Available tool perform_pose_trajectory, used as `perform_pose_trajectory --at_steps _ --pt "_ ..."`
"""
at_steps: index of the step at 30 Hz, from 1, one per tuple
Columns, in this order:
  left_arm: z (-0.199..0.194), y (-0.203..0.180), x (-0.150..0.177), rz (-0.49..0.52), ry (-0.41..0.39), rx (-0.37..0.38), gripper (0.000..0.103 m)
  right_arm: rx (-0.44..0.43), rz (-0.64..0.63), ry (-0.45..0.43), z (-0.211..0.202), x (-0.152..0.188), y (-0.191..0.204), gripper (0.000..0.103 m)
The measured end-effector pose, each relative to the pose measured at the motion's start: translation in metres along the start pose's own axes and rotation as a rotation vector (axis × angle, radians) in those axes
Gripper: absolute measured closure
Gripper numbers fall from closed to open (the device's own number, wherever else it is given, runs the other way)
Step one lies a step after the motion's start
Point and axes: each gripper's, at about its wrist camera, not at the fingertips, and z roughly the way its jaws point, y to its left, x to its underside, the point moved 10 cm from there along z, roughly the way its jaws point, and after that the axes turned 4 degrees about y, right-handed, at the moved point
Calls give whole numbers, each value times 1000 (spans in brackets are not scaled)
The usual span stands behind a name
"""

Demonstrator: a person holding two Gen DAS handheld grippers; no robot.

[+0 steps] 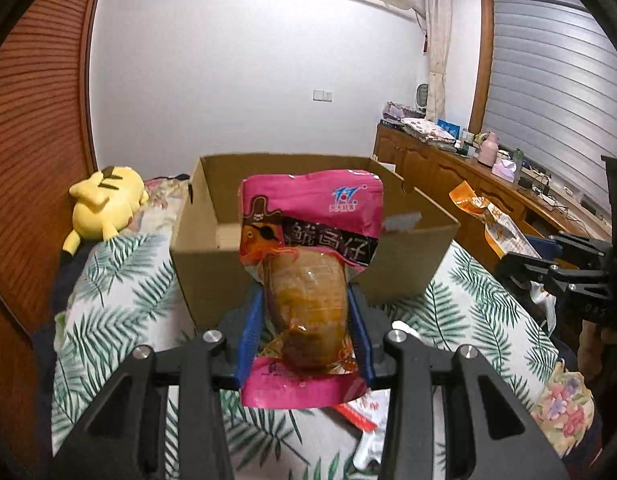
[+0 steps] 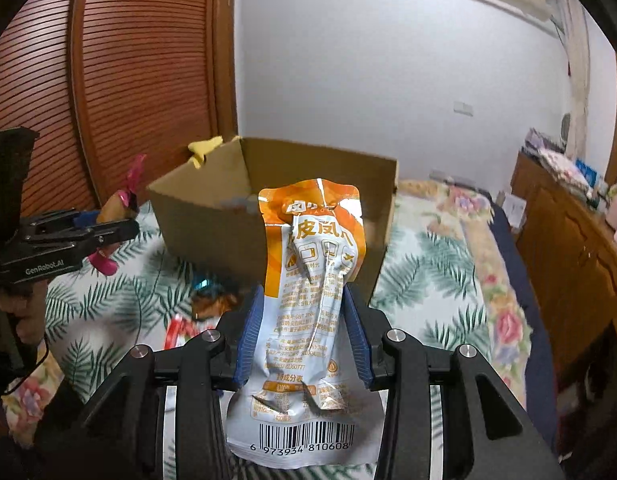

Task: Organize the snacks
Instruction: 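Lift both packets and carry them over the cardboard box, then open both grippers to drop the packets into the box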

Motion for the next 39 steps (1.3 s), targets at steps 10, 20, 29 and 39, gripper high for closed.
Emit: perform_pose_trajectory --at_steps 10,20,29,39 --pt "19 10 -44 13 0 -7 64 -16 -26 -31 18 -52 1 63" --pt "46 20 -75 30 15 -13 64 -37 -45 -19 49 -79 -3 62" --pt "75 31 -105 17 40 -10 63 -50 -60 0 87 -102 -5 62" --pt "116 31 -88 4 146 2 61 -37 -35 37 133 -107 -10 62"
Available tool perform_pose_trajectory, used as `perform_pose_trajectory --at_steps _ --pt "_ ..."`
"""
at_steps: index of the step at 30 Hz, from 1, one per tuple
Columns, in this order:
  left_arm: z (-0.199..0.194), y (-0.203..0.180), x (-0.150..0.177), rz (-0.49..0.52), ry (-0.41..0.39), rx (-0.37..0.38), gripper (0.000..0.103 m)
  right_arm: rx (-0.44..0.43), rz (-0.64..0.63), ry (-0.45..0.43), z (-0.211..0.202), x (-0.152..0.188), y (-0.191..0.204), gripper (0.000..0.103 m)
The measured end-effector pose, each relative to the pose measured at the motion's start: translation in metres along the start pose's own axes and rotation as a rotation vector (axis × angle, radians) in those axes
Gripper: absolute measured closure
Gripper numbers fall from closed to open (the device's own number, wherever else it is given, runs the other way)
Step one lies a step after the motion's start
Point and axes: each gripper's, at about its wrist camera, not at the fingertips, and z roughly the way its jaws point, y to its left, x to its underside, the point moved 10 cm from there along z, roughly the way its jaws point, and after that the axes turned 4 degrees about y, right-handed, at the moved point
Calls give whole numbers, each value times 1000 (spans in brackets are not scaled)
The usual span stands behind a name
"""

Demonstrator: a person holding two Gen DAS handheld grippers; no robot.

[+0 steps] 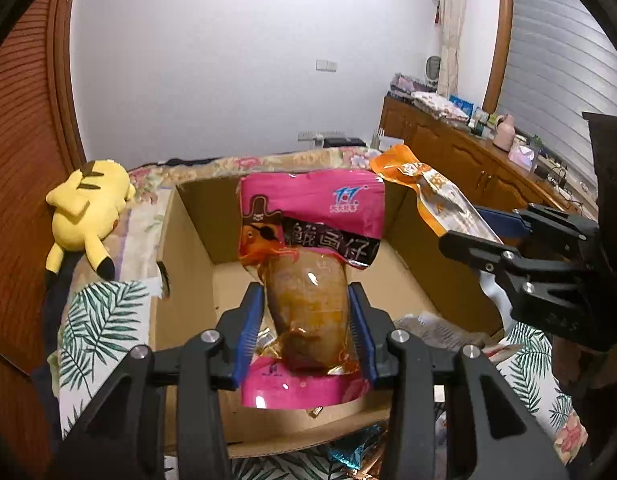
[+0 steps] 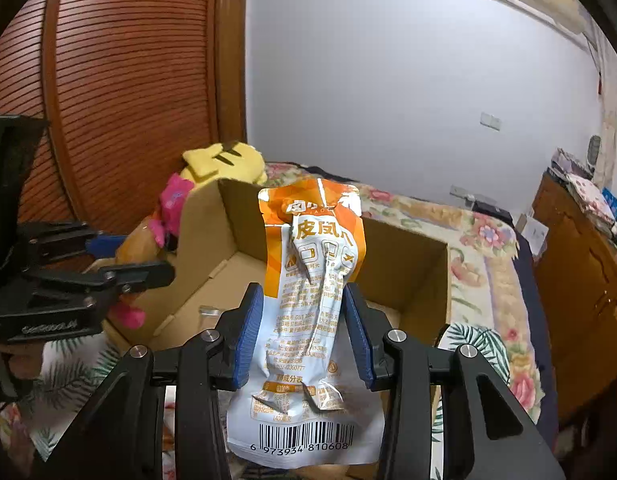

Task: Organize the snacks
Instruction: 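Open both grippers to drop the packets into the box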

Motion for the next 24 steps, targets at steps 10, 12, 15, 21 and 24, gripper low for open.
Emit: perform_pose_trajectory --at_steps 10,12,15,21,24 --pt "5 2 9 1 17 -37 50 -7 54 44 22 17 -9 59" --pt "0 1 7 7 -3 -34 48 -34 72 43 22 17 -9 57" --pt "-5 1 6 8 -10 -35 45 -21 80 36 17 15 -11 55" --pt "-21 0 11 19 -41 -37 43 -39 82 -15 -11 16 -3 55" --pt "-32 1 15 16 -63 -40 43 -50 89 -34 -24 23 1 55"
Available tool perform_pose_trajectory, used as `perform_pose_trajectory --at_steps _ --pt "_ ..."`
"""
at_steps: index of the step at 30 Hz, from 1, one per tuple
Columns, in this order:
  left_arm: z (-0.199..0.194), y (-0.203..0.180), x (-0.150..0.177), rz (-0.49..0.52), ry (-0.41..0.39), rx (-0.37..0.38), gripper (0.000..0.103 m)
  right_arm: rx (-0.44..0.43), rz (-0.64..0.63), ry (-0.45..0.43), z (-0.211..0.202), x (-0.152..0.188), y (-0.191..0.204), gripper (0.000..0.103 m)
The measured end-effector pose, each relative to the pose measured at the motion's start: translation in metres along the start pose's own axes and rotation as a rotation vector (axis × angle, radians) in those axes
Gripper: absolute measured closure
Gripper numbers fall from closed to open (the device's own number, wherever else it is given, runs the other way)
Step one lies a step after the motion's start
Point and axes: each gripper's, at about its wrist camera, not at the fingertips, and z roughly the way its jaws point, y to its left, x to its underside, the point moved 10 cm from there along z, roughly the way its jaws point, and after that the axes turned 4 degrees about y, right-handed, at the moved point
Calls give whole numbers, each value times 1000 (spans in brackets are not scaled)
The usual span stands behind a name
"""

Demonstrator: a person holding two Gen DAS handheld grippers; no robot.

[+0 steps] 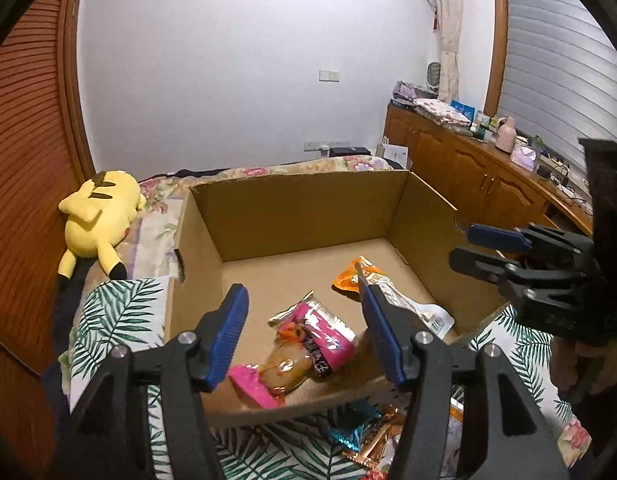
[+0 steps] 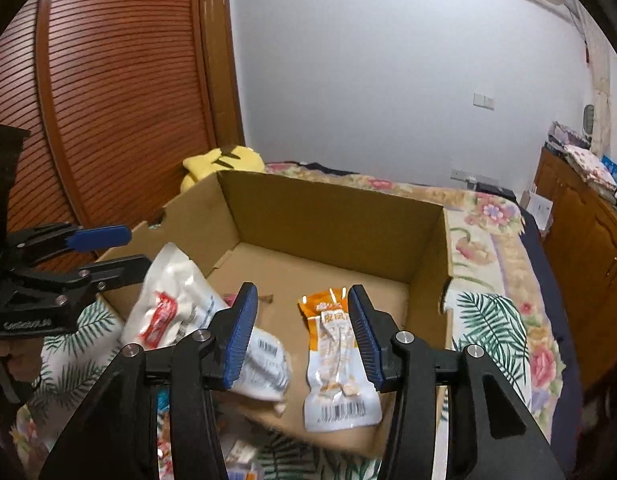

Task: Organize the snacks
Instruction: 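Open both grippers to drop the packets into the box, then move both grippers back toward the remaining snacks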

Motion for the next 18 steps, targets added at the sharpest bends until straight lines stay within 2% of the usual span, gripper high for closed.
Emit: perform_pose_trajectory --at_steps 8,11,18 --pt "-31 1 11 4 -51 -10 37 -31 10 -33 -39 34 19 55" --pt "-42 3 17 5 -65 -17 34 -46 16 -28 -49 51 28 54" --pt "-53 1 45 30 -54 -33 32 -47 26 21 -50 95 43 50"
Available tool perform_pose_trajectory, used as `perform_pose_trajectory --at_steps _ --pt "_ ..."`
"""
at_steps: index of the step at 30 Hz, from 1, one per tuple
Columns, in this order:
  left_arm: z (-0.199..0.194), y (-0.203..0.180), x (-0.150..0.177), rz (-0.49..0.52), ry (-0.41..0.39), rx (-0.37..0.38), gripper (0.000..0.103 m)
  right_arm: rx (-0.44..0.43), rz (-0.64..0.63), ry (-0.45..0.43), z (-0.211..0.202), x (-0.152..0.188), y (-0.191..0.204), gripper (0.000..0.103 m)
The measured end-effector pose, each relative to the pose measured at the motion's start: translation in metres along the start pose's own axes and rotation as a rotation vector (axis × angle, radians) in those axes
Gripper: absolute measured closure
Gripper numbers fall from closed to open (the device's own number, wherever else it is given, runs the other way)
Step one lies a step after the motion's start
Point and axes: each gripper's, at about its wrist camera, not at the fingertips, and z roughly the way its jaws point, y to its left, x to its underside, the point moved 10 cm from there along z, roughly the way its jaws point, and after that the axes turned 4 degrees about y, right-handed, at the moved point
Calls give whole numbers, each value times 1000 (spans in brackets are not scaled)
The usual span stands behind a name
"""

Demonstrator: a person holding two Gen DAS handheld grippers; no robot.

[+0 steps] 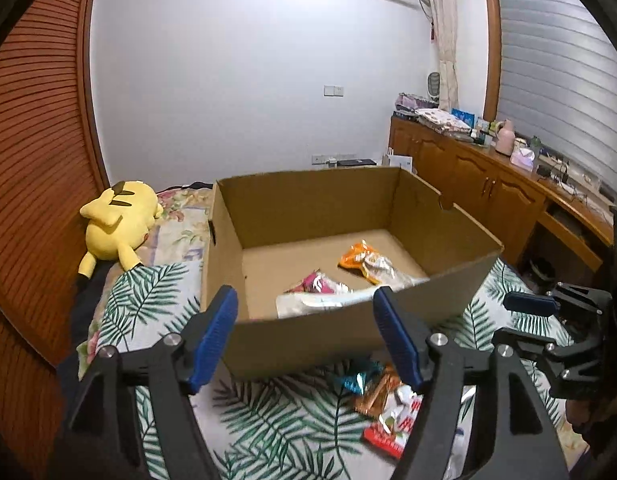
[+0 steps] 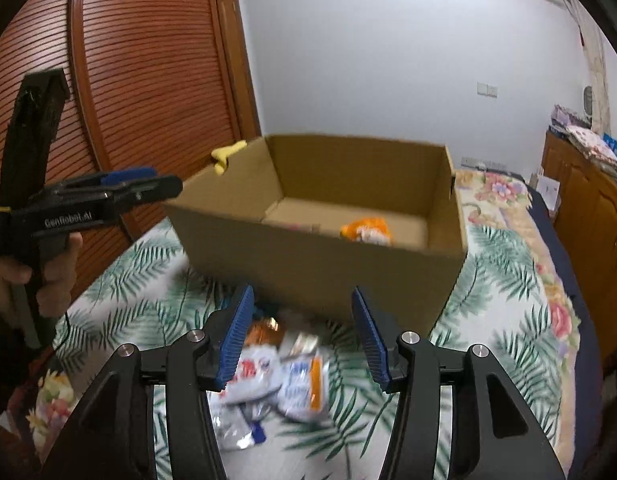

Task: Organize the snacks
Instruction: 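Move both grippers back toward the remaining snacks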

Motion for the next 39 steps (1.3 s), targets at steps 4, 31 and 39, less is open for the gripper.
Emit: perform_pose_trajectory --at_steps 4,31,39 --pt "2 -6 21 8 26 13 31 18 6 44 12 25 2 50" --pt "12 -56 135 2 179 170 32 -33 23 224 66 78 3 43" --pt "9 -59 143 0 191 178 32 -56 -21 252 72 83 15 37"
